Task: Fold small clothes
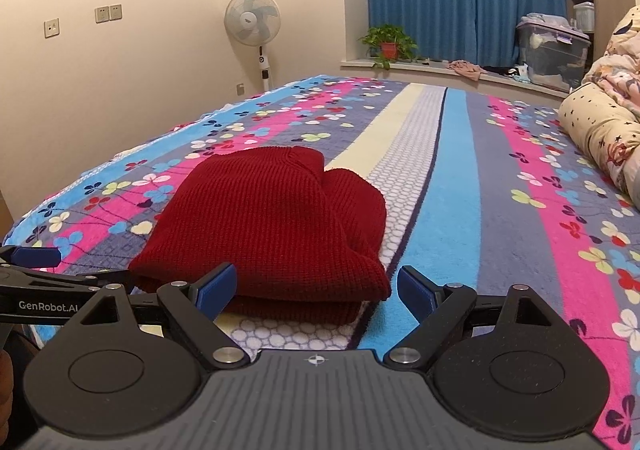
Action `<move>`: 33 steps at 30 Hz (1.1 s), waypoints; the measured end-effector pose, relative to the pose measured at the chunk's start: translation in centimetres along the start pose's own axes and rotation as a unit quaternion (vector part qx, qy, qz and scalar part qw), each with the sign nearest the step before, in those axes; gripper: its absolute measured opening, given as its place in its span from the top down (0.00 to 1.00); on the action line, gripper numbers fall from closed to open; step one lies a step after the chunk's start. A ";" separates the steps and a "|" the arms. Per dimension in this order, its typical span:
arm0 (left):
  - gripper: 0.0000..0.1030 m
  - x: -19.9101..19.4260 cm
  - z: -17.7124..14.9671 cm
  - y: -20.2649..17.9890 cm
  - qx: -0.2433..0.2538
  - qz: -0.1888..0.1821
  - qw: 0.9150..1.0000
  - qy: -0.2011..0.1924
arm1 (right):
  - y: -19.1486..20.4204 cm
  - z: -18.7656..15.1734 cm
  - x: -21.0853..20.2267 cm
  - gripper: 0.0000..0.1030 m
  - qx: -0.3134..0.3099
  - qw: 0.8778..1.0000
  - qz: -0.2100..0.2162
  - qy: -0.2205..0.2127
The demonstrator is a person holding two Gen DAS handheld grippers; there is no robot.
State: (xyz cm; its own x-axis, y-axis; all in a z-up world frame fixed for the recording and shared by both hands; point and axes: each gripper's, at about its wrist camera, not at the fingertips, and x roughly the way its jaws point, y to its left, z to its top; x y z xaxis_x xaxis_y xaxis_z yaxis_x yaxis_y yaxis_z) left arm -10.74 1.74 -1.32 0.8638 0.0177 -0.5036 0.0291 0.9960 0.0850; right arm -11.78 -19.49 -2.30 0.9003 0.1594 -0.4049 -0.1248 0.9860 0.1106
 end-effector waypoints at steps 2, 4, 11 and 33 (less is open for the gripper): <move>0.00 -0.1 0.0 0.0 -0.002 -0.003 1.000 -0.004 | 0.0 0.0 0.0 0.14 0.000 1.000 0.000 0.000; 0.00 -0.2 0.1 -0.1 -0.004 -0.005 1.000 -0.006 | 0.0 0.0 0.0 0.14 0.001 1.000 -0.001 0.001; 0.00 -0.3 0.1 0.0 -0.004 -0.003 1.000 -0.009 | 0.1 -0.1 0.1 0.14 -0.001 1.000 0.000 0.002; 0.00 -0.2 0.1 -0.1 -0.001 -0.003 1.000 -0.006 | 0.4 -0.1 0.3 0.14 -0.004 1.000 0.000 0.004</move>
State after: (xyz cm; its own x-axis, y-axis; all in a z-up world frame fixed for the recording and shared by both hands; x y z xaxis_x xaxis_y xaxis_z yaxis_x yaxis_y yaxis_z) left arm -10.85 1.65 -1.18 0.8694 0.0113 -0.4940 0.0334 0.9961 0.0814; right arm -11.62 -19.07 -2.44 0.8970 0.1605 -0.4119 -0.1292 0.9863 0.1030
